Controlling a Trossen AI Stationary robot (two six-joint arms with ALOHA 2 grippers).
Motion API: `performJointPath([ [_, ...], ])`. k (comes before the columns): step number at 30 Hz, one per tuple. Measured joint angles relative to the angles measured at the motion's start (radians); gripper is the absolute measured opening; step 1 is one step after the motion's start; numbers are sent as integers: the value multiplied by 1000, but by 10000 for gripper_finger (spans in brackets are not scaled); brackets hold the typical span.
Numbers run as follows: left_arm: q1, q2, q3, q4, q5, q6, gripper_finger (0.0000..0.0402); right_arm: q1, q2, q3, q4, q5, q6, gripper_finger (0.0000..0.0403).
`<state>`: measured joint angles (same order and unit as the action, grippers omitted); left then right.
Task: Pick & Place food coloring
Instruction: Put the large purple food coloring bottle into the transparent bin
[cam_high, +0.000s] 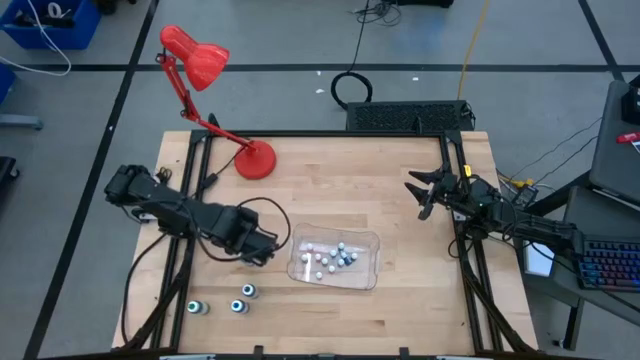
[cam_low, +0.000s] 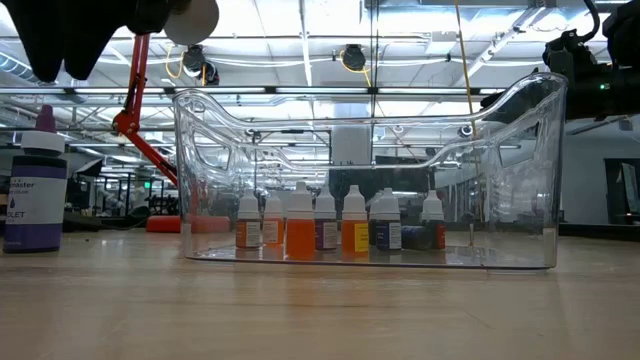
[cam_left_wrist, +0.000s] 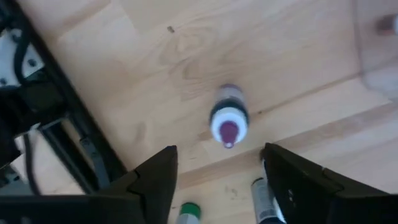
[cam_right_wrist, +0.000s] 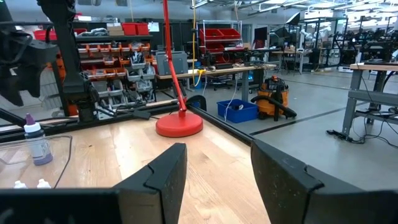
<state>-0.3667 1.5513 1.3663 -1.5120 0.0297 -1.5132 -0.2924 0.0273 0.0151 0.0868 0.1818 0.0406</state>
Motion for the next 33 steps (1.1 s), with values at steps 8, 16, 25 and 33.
performJointPath([
  [8,-68,0,-51,122,-58,-28,279,0,0,0,0,0,0,167],
  [16,-89,0,-194,215,-52,-58,280,0,0,0,0,0,0,167],
  [25,-90,0,-318,355,-3,-28,280,0,0,0,0,0,0,167],
  [33,-91,0,-274,343,-60,54,280,0,0,0,0,0,0,167],
])
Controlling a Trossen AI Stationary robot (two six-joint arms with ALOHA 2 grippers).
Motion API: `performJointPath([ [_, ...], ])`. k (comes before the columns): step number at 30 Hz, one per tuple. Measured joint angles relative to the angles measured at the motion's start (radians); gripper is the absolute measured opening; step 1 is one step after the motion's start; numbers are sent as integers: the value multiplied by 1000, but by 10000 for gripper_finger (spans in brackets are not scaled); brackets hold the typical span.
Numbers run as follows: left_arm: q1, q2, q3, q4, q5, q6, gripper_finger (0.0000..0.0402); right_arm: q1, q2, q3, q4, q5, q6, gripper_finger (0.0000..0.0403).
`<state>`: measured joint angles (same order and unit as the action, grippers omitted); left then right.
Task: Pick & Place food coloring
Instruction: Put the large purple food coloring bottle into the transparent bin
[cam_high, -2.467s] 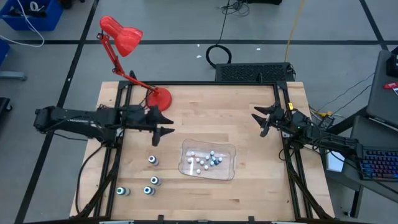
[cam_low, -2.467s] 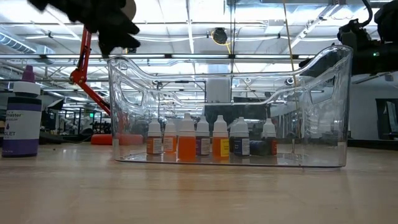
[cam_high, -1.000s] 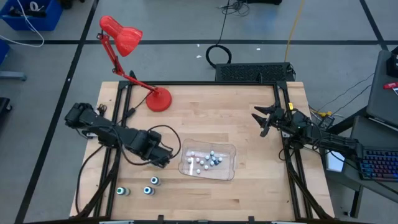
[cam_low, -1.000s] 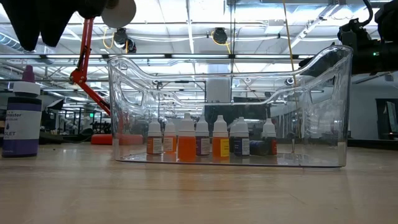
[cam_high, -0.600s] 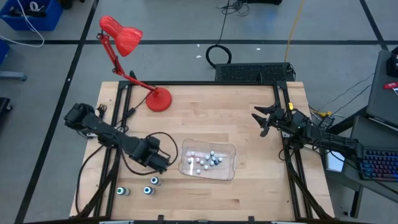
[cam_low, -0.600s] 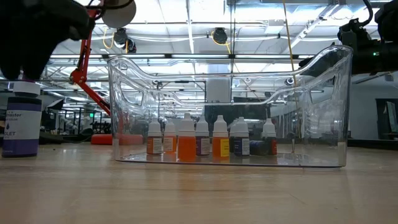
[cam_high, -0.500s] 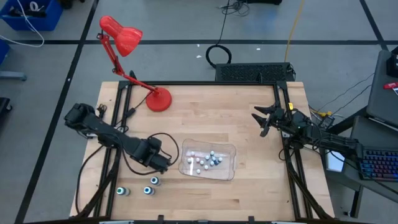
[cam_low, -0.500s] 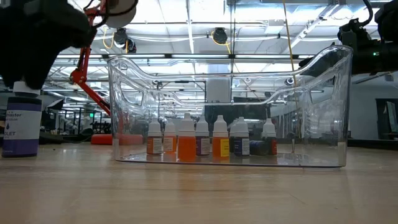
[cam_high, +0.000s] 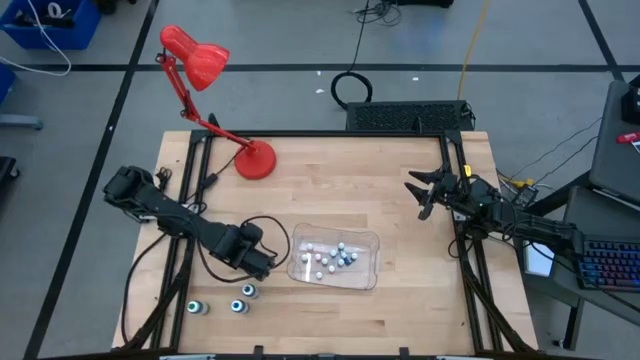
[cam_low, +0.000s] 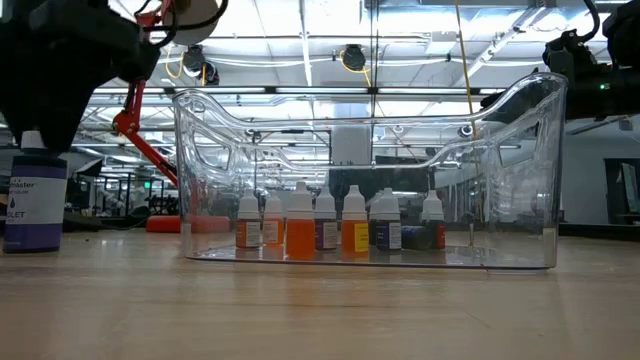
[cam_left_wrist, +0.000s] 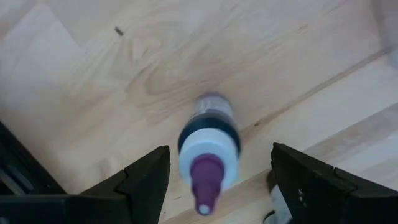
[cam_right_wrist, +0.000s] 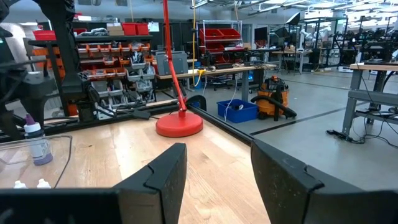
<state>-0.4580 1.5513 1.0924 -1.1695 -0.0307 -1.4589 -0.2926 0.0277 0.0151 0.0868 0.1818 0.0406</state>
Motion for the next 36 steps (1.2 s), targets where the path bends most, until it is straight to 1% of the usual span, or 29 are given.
performJointPath([
  [5,0,0,24,-16,-14,17,280,0,0,0,0,0,0,167],
  [18,-3,0,24,-43,-23,43,277,0,0,0,0,0,0,167],
  [36,-3,0,22,-57,-23,47,173,0,0,0,0,0,0,167],
])
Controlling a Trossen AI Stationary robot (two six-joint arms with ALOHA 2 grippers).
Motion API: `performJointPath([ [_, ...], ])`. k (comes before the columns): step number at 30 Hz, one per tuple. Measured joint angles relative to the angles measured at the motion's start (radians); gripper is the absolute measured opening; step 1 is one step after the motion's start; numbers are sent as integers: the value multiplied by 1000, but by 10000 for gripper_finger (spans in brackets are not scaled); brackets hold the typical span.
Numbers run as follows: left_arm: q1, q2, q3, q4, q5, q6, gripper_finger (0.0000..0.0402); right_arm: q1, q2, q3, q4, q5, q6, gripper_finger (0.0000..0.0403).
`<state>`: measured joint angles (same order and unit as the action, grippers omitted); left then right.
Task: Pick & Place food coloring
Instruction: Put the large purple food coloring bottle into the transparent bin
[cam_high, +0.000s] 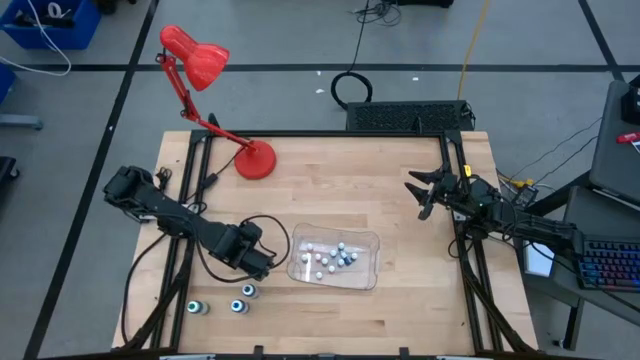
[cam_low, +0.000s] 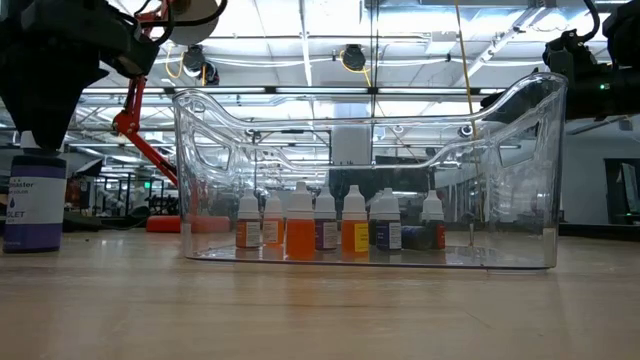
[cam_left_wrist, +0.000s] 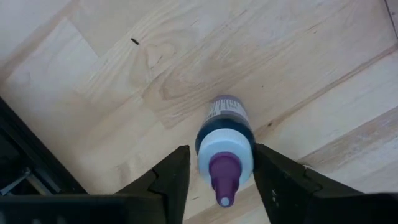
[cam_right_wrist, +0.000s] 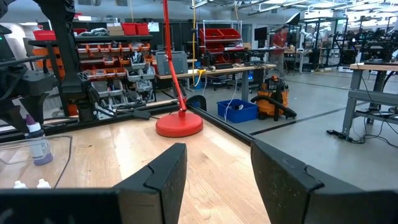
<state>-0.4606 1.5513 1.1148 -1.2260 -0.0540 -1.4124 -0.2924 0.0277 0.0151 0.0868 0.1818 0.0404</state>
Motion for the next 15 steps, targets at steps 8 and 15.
performJointPath([
  [8,0,-2,-22,3,-10,-4,127,0,0,0,0,0,0,167],
  [15,0,-2,-23,55,-14,34,129,0,0,0,0,0,0,167],
])
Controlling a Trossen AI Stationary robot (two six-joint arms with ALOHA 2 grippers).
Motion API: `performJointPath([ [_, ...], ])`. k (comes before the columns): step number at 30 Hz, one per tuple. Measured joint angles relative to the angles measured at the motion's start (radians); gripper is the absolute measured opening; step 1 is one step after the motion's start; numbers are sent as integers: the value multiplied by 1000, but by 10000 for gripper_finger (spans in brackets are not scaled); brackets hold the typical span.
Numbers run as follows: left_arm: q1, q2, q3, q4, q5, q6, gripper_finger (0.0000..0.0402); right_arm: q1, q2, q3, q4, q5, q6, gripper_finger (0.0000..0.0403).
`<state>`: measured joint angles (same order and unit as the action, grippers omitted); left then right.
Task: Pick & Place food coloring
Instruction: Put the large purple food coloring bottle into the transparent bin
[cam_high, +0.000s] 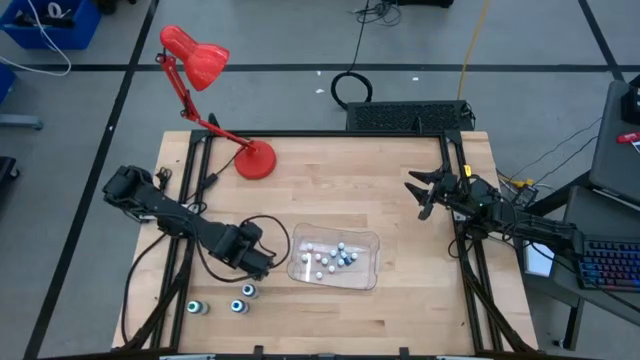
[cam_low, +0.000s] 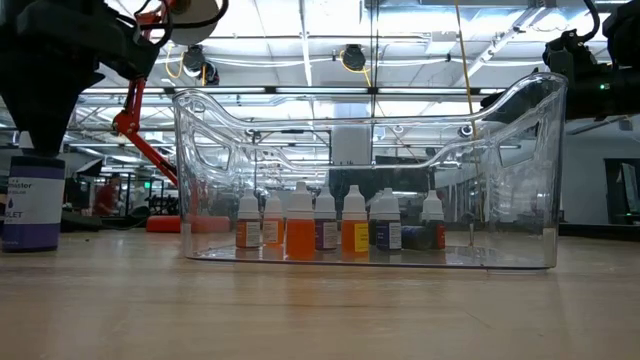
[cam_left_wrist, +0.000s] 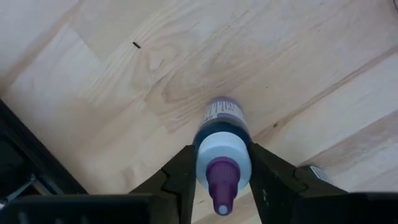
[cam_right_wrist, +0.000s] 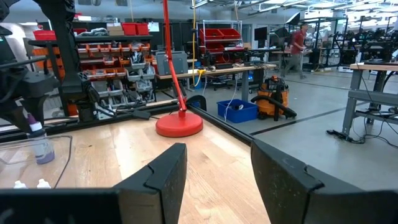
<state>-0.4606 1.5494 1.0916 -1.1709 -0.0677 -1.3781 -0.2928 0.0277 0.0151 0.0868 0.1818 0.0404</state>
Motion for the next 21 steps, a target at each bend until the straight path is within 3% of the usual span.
performJointPath([
  [6,25,4,49,-27,-33,55,123,0,0,0,0,0,0,167],
  [16,84,3,380,-195,-198,233,123,0,0,0,0,0,0,167],
  [21,123,8,503,-172,-240,373,123,0,0,0,0,0,0,167],
])
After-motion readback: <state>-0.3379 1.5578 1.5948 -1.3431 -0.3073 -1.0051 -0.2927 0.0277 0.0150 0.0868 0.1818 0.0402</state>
